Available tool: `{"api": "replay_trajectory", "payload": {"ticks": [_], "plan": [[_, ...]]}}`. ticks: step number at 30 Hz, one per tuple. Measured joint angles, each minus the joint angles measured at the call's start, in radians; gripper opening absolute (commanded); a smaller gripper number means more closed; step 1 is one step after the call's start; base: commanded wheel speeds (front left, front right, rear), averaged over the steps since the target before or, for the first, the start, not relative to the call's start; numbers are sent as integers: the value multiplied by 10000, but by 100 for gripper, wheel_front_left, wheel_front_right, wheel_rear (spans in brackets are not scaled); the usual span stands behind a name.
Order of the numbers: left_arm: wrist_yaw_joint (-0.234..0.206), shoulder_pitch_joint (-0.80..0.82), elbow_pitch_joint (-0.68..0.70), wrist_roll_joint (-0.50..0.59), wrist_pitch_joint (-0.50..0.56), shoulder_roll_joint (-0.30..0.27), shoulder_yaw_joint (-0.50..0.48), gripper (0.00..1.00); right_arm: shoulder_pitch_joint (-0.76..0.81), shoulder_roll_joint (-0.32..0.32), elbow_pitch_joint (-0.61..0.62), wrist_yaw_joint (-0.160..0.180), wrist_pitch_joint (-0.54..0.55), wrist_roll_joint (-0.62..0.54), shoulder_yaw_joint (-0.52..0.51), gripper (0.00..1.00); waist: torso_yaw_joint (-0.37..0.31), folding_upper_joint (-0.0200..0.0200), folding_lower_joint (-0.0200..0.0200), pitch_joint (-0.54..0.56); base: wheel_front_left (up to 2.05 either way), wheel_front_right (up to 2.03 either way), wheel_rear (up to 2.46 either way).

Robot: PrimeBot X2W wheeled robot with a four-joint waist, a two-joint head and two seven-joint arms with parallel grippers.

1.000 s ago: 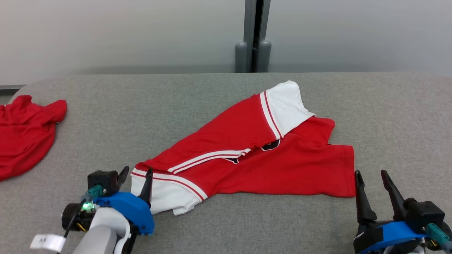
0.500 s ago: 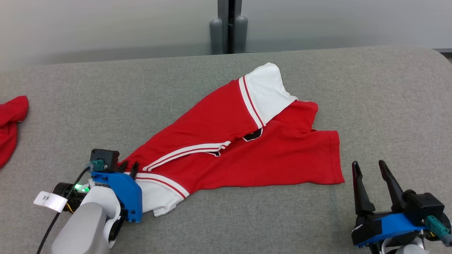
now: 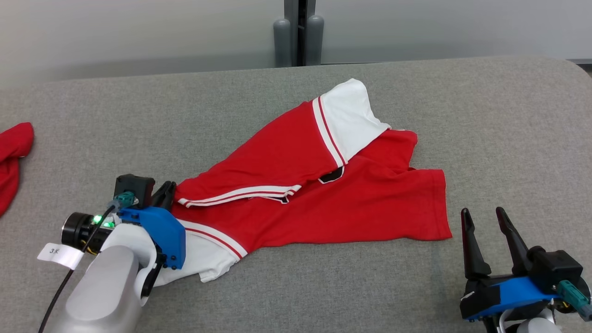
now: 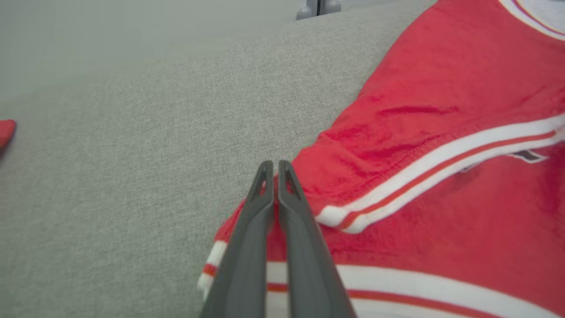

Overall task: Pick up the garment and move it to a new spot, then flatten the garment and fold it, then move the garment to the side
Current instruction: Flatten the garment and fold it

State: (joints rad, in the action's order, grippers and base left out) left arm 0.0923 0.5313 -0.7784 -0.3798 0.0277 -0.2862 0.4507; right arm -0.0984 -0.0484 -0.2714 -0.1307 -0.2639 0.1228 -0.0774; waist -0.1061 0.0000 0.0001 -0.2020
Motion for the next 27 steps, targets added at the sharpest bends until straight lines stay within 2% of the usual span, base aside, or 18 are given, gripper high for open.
{"api": "replay_trajectory", "payload": {"ticks": [5, 15, 17, 20, 21, 22, 27], "plan": [[-73, 356, 102, 186, -466, 40, 138, 0, -24, 0, 8, 0, 0, 4, 56, 100, -73, 0, 0, -58, 0, 0, 0], [-589, 1878, 117, 646, -1802, 100, 132, 0, -140, 0, 2, 0, 0, 2, 123, 100, -162, 0, 0, -245, 0, 0, 0], [-748, 2324, -337, 652, -2194, 247, 69, 0, -235, 0, -6, 0, 0, 36, 259, 100, -256, 0, 1, -348, 0, 0, 0], [-675, 2374, -1039, 439, -2334, 476, -31, 0, -329, 0, -21, 0, 0, 123, 399, 100, -380, 0, 1, -426, 0, 0, 0], [-675, 2374, -1039, 439, -2334, 476, -31, 34, -329, 0, -21, 0, 0, 123, 399, 100, -380, 0, 1, -426, 0, 0, 0], [-562, 2369, -1331, 311, -2512, 637, -96, 100, -386, 0, -25, 0, 0, 165, 431, 100, -438, 0, 0, -455, 0, 0, 0], [-414, 2118, -1576, -88, -2844, 855, -437, 100, -385, 0, -15, 0, 0, 196, 364, 100, -417, 0, 1, -489, 0, 0, 0]]}}
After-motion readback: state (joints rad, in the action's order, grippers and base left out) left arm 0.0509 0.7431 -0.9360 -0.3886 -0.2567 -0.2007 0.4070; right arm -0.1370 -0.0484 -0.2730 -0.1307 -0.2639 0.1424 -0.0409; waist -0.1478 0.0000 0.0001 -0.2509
